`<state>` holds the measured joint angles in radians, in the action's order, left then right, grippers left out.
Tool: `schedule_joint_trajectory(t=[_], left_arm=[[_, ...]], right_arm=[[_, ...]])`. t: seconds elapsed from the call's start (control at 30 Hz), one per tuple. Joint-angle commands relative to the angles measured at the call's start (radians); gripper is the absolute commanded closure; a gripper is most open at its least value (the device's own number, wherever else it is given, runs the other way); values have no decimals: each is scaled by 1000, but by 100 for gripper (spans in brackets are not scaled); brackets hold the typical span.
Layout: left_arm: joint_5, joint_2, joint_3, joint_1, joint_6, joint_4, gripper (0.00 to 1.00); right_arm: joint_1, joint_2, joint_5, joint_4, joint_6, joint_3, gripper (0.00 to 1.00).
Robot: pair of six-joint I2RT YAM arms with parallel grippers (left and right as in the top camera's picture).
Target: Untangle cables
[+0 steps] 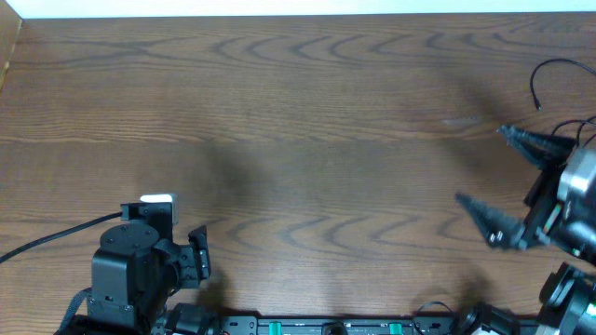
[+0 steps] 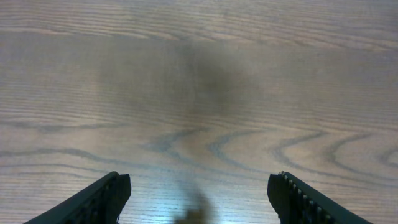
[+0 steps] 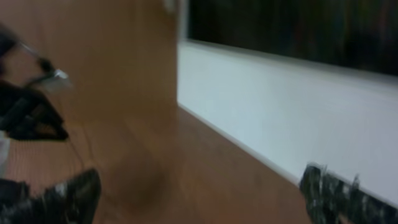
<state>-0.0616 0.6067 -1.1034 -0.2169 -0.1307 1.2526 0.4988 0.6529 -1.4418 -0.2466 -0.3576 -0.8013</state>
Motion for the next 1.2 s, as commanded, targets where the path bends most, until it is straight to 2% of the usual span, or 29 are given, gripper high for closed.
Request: schedule_joint_trajectory(t=[0.0, 0.2, 0.37, 0.6, 0.73, 0.83, 0.97, 1.03, 1.17], left_arm=[[-17, -1, 4, 4, 5, 1, 24], [-17, -1, 4, 4, 5, 4, 24], [-17, -1, 4, 4, 5, 3, 24], [-17, -1, 4, 4, 5, 3, 24], [-17, -1, 4, 4, 5, 4, 24], [-17, -1, 4, 4, 5, 4, 24], [-17, -1, 4, 4, 5, 4, 24], [-17, -1, 4, 4, 5, 4, 24], [-17, -1, 4, 4, 4, 3, 24]], right_arm=[[-59, -51, 4, -173, -212, -3, 1], [-89, -82, 8, -534, -483, -3, 1], [-88, -128, -111, -678, -584, -3, 1], [-89, -175, -120, -900, -816, -3, 1], [-88, -175, -109, -924, -838, -2, 1], [-88, -172, -70, -856, -832, 13, 1], [-88, -168, 15, -579, -739, 51, 1], [-88, -168, 74, -377, -644, 66, 1], [-89, -168, 293, 169, -363, 69, 1]])
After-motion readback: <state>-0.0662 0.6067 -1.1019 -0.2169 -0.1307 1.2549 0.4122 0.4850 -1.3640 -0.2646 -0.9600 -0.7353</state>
